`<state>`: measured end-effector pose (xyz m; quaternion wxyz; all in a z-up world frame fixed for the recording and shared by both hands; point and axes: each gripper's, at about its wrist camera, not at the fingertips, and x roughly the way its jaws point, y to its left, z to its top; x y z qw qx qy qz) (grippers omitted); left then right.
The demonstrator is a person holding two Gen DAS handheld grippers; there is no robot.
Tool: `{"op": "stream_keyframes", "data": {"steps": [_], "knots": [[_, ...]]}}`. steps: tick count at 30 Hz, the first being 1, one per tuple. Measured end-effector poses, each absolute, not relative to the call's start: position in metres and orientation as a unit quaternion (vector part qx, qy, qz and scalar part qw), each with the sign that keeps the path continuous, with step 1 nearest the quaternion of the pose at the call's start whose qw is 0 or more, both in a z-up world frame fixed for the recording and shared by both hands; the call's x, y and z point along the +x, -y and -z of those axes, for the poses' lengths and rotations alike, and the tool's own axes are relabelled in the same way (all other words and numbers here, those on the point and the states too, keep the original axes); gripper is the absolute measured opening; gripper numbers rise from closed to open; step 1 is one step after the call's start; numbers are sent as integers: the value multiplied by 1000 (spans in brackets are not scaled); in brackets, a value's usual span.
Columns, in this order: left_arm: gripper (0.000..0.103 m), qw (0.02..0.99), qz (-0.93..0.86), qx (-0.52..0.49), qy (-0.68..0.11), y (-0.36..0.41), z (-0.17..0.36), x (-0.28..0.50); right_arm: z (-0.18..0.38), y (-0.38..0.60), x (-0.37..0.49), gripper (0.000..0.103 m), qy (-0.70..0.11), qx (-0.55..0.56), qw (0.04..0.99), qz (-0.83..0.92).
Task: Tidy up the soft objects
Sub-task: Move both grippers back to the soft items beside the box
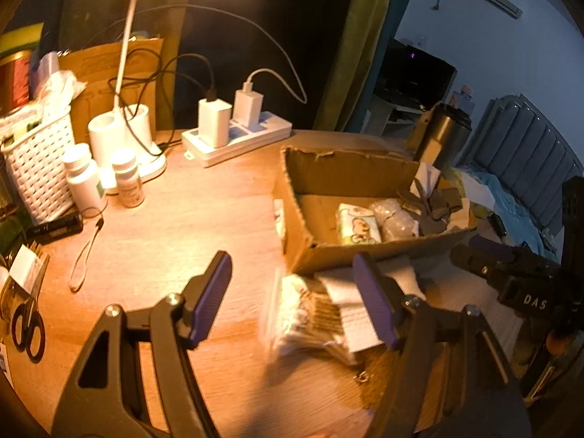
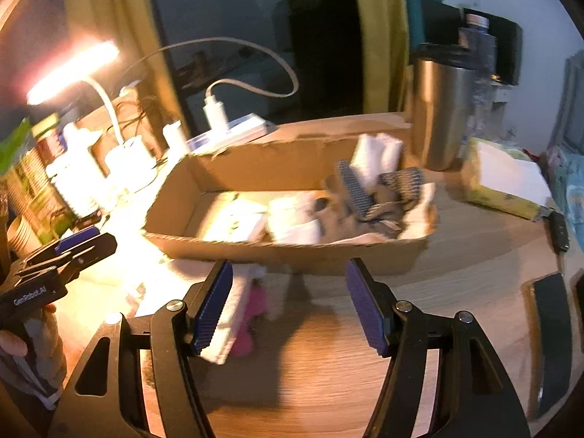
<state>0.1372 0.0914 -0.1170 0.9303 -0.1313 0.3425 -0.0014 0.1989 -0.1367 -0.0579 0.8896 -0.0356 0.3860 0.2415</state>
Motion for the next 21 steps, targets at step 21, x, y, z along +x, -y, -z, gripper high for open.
{"op": "stream_keyframes", "data": {"steps": [21], "knots": [[70, 916, -3, -170, -364, -130, 148, 120, 93, 38, 185, 68, -426, -102, 841, -317]]}}
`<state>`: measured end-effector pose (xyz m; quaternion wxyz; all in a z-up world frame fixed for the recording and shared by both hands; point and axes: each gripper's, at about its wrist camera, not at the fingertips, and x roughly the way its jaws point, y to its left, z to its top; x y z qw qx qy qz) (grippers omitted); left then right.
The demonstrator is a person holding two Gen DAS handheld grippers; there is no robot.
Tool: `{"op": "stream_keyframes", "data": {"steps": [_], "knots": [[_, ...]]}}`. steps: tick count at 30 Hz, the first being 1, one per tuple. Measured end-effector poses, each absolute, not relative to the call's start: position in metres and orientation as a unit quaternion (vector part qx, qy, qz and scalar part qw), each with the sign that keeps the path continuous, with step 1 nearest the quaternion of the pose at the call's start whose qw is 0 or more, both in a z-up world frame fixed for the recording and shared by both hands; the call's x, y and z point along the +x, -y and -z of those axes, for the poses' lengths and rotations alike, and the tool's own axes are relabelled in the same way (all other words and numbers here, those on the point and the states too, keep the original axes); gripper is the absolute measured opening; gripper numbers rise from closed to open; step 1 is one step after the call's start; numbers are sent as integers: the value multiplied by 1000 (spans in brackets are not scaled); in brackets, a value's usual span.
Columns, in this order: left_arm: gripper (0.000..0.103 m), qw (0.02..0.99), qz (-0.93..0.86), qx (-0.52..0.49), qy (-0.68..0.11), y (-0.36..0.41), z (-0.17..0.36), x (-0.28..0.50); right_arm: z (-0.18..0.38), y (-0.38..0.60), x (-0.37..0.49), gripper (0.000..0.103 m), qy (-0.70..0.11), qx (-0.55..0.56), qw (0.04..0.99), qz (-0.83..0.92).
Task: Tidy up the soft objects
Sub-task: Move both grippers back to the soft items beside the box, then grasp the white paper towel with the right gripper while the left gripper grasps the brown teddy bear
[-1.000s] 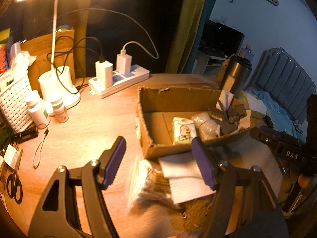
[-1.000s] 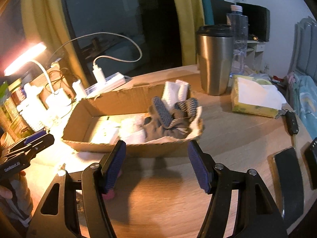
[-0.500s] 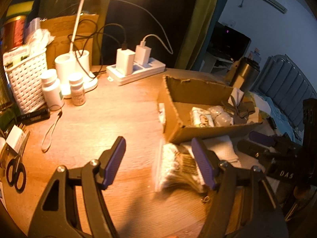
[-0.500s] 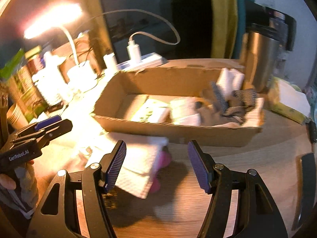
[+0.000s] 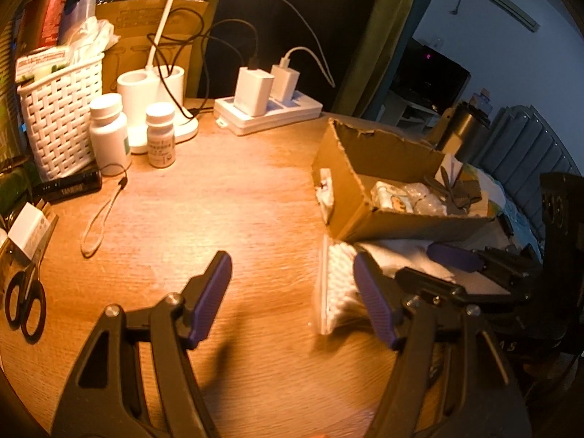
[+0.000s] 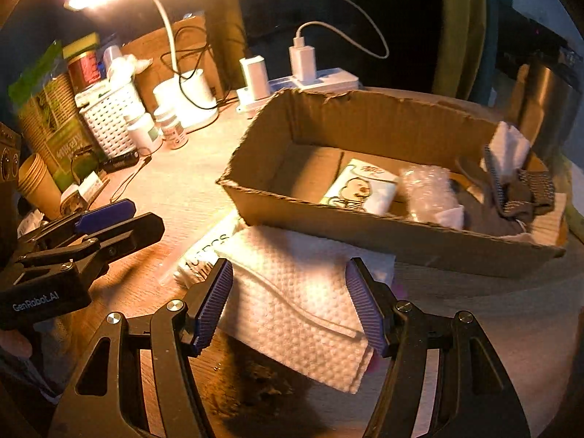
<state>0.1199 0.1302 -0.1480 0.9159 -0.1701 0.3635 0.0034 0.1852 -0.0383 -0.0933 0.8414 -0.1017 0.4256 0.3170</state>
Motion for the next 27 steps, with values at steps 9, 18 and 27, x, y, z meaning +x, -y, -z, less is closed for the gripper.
{"op": "stream_keyframes", "data": {"steps": [9, 18, 27], "knots": [[70, 916, -5, -168, -365, -128, 148, 119, 101, 39, 183, 16, -424, -102, 833, -341], [71, 918, 5, -150, -366, -108, 142, 116, 73, 67, 175, 10, -384, -65, 853, -348], [71, 921, 34, -117, -371, -64, 134, 116, 48, 114, 166, 10, -348, -36, 874, -337]]}}
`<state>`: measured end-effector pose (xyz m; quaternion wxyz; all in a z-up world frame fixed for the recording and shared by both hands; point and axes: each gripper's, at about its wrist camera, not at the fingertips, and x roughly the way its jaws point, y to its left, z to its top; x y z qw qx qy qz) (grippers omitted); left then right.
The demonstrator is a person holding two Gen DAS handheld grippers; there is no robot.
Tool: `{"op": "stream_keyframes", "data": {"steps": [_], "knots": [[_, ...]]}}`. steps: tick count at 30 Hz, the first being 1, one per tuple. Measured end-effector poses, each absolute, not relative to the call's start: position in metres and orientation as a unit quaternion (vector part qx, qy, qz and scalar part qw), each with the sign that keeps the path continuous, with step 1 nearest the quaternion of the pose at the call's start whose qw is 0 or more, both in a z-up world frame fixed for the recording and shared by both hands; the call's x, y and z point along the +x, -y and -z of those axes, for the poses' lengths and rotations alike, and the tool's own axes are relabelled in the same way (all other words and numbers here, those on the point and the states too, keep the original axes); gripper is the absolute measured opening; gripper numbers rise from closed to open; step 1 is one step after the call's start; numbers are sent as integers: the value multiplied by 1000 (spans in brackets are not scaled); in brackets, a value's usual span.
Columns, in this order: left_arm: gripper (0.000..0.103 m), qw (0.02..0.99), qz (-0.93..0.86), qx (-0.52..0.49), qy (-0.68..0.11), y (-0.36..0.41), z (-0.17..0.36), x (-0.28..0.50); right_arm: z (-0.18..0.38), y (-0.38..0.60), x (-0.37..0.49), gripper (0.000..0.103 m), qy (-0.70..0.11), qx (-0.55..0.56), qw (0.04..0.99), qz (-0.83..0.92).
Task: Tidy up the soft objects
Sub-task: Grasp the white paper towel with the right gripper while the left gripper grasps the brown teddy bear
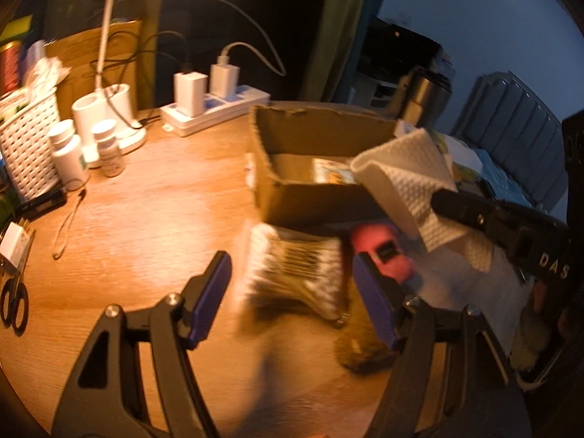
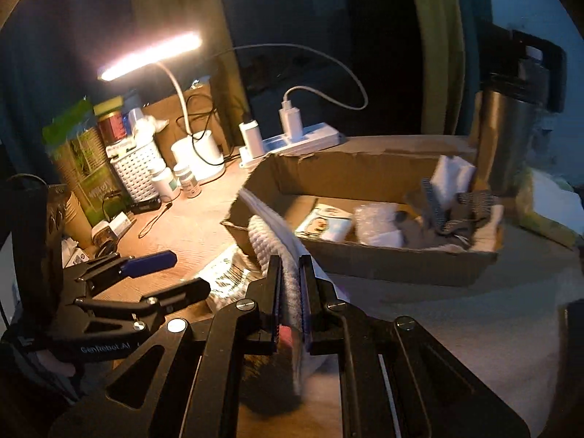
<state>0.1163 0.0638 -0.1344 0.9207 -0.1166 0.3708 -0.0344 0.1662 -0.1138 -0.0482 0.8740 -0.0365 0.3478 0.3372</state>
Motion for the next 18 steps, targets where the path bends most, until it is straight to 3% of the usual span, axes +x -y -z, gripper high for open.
{"op": "stream_keyframes", "data": {"steps": [18], "knots": [[71, 897, 75, -53, -433, 15, 161, 123, 93, 189, 166, 10, -386, -17, 876, -288]]}}
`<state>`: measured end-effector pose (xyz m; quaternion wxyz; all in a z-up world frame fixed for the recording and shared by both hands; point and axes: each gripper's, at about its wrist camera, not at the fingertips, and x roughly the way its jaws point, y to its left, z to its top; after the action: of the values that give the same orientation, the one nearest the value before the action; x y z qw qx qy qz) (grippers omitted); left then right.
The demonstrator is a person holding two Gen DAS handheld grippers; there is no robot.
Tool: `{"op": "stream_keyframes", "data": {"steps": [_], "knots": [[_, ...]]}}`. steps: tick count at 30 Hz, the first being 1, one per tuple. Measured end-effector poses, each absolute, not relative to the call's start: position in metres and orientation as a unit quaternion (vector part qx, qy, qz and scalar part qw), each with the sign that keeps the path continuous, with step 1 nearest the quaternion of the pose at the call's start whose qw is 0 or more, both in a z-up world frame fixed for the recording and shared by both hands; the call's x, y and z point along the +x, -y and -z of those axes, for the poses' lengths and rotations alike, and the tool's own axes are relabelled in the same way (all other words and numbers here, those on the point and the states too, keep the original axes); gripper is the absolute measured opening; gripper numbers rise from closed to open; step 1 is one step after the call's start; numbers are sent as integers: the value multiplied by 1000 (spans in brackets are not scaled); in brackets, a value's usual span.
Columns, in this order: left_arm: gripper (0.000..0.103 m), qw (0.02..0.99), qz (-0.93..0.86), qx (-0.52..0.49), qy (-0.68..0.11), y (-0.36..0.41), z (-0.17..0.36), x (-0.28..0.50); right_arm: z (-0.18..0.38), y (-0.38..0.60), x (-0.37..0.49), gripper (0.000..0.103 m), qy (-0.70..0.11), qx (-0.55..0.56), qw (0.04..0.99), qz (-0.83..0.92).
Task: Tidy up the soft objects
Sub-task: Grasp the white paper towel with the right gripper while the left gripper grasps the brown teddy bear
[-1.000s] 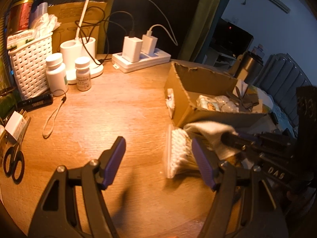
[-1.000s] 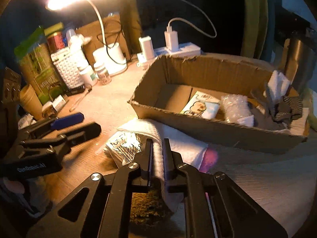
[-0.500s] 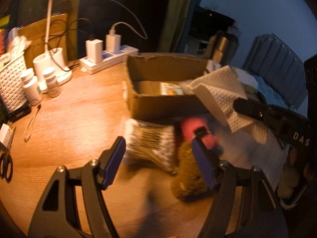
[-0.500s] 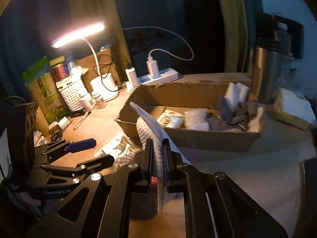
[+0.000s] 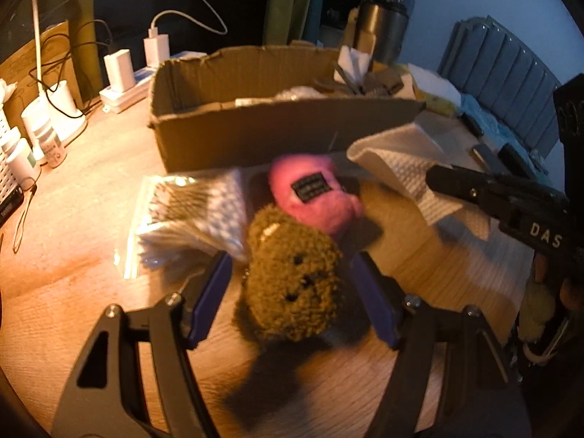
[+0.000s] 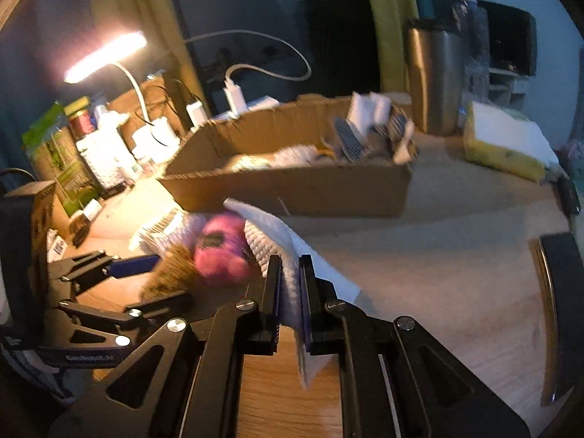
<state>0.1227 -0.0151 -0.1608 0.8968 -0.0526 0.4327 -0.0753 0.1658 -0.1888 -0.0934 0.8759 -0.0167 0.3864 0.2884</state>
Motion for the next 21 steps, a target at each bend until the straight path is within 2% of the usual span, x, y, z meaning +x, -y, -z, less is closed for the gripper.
{"op": "stream_keyframes", "data": {"steps": [5, 7, 8, 9, 10, 15, 21], "knots": [[70, 891, 78, -43, -446, 21, 170, 123, 118, 198, 173, 12, -420, -36, 870, -254], [69, 893, 79, -39, -442, 20, 170, 120, 122, 204, 174, 19, -426, -29, 868, -253], [68, 893, 82, -39, -441, 21, 170, 120, 122, 206, 174, 25, -424, -26, 869, -253], [65, 894, 83, -38, -440, 21, 169, 119, 119, 207, 173, 44, -420, -26, 872, -249], [57, 894, 84, -37, -438, 21, 169, 119, 118, 209, 174, 56, -416, -25, 875, -247], [53, 897, 86, -34, -433, 22, 166, 118, 109, 214, 179, 59, -403, -13, 883, -241], [52, 902, 93, -36, -421, 23, 158, 114, 123, 200, 189, 63, -424, -35, 875, -232]]}}
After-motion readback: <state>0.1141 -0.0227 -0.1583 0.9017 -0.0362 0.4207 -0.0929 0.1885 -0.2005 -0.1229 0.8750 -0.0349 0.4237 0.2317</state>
